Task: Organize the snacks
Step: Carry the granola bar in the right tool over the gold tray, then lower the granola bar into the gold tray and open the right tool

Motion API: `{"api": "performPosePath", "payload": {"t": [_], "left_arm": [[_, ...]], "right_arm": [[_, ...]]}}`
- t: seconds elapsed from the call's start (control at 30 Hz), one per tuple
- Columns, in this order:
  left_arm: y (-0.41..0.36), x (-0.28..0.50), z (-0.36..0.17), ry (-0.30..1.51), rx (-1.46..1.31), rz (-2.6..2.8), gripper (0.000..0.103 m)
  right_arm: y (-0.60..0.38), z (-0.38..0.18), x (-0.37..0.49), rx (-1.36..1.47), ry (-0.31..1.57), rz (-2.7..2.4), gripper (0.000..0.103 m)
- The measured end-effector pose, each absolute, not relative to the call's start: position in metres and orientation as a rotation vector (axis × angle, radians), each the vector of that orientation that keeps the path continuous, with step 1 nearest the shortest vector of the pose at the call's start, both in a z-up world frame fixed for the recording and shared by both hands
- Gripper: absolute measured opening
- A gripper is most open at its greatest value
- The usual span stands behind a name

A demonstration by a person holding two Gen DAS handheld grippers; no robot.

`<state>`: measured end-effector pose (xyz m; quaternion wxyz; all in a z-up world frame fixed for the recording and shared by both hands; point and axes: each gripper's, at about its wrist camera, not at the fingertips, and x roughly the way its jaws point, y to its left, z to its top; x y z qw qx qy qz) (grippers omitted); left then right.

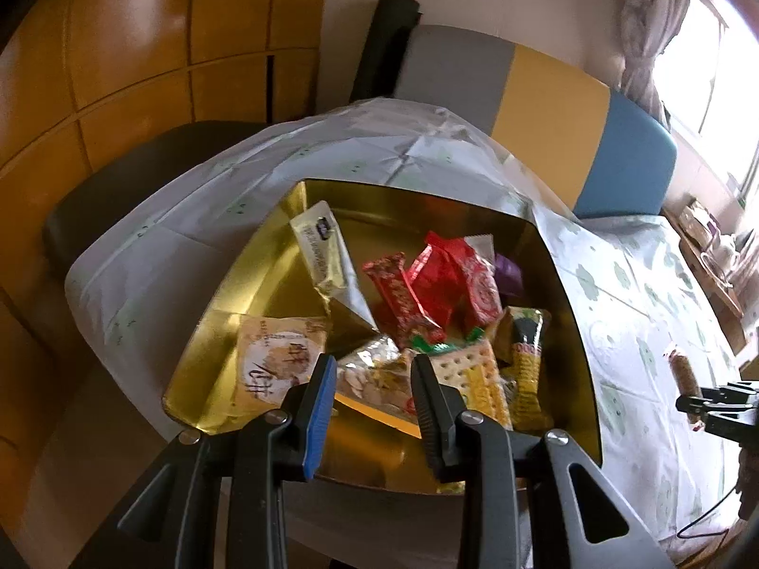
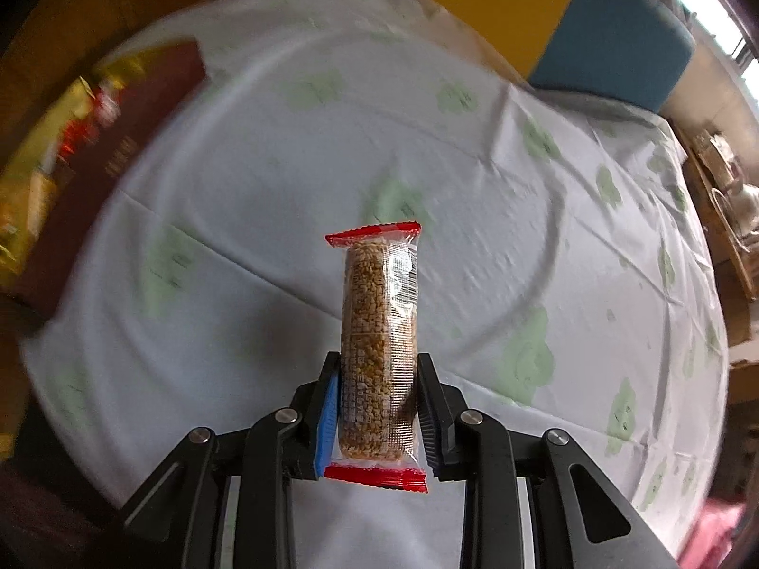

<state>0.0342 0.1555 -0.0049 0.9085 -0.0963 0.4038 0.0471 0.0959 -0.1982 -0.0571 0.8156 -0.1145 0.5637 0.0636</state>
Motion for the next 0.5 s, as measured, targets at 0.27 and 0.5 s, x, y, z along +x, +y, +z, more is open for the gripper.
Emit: {"api": "performPosePath", "payload": {"t": [0.27,0.5], "left_arm": [[0.171,0.029,-0.002,0.816,-0.223,0.131,0.033],[0.176,0.026,-0.007,0.829,-0.23,0.132,0.033]], "right_arm": [[-0.102,0.005,0.103,-0.188,1.035,0.405,0.03],[-0.001,0.016,0.121,-0.191,0.968,0.585,0.03]]}}
